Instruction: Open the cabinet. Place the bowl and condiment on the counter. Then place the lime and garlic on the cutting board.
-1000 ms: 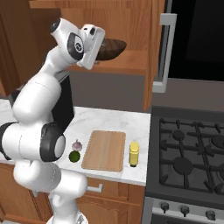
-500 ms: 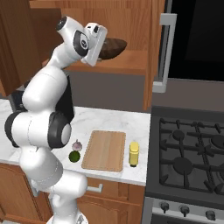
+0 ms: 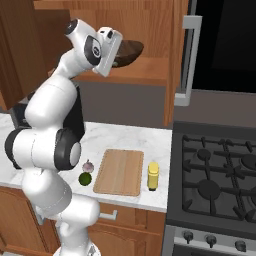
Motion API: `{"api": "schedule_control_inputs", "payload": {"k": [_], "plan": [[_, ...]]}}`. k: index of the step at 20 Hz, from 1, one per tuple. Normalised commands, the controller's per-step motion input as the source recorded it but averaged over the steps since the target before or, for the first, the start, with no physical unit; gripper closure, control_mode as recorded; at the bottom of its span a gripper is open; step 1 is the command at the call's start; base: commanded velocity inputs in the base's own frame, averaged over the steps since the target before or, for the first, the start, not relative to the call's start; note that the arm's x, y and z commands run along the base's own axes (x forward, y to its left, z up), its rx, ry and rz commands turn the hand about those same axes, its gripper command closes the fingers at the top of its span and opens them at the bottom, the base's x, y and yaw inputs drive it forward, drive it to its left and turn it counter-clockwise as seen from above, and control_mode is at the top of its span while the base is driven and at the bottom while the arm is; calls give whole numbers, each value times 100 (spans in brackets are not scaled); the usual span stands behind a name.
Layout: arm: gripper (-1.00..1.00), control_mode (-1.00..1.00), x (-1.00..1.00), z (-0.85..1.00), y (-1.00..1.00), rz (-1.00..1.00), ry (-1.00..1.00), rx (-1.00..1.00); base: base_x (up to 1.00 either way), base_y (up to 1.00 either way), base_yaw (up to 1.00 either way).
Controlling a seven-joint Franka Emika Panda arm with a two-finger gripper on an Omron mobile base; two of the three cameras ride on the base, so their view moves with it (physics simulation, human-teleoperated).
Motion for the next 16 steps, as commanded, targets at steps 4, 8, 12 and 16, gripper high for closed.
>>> {"api": "schedule_control_inputs", "payload": {"k": [4,8,12,16], "plan": [[100,-100,-95,-7,46,0,0,-2,0,0,0],[100,-100,-100,-18,39,0,-2,0,0,0,0],[100,-100,-100,-30,2,-4,0,0,0,0,0],[100,-100,-100,-33,-1,-9,4,1,0,0,0]]}}
